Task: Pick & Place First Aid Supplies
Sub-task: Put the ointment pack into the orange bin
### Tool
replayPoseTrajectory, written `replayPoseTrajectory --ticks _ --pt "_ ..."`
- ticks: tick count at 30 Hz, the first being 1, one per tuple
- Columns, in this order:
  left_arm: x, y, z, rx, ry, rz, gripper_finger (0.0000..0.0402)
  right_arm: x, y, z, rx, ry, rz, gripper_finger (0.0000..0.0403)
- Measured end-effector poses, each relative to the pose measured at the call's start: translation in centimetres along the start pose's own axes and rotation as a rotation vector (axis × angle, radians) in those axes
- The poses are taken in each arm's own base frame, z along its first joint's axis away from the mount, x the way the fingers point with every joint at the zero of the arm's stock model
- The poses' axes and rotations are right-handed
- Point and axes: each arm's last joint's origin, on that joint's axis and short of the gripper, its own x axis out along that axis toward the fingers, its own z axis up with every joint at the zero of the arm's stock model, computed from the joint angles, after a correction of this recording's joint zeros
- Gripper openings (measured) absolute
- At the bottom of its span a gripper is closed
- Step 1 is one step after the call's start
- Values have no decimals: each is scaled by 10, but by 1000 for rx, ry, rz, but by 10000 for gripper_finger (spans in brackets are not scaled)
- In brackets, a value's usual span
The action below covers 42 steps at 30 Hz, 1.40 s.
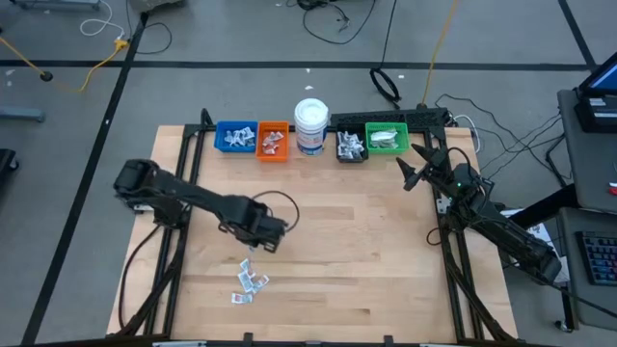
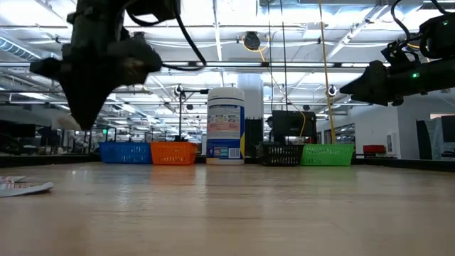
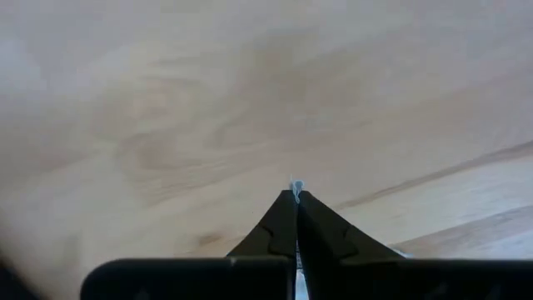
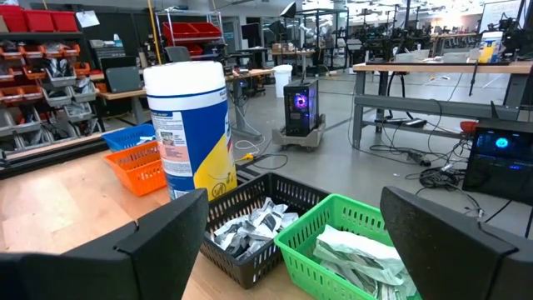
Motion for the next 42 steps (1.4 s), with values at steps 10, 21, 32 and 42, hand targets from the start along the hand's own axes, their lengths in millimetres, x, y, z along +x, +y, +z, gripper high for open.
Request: replayPoseTrajectory --ticks 10,21,32,42 --pt "-44 36 17 -50 -56 -55 2 0 0 0 0 0 0 352" --pt "-53 81 109 -72 -66 -87 2 0 0 0 0 0 0 352" --pt "-49 146 189 -128 -48 -79 1 0 0 0 0 0 0 352" --pt "-50 146 280 -70 -56 -80 0 0 0 0 0 0 0 352"
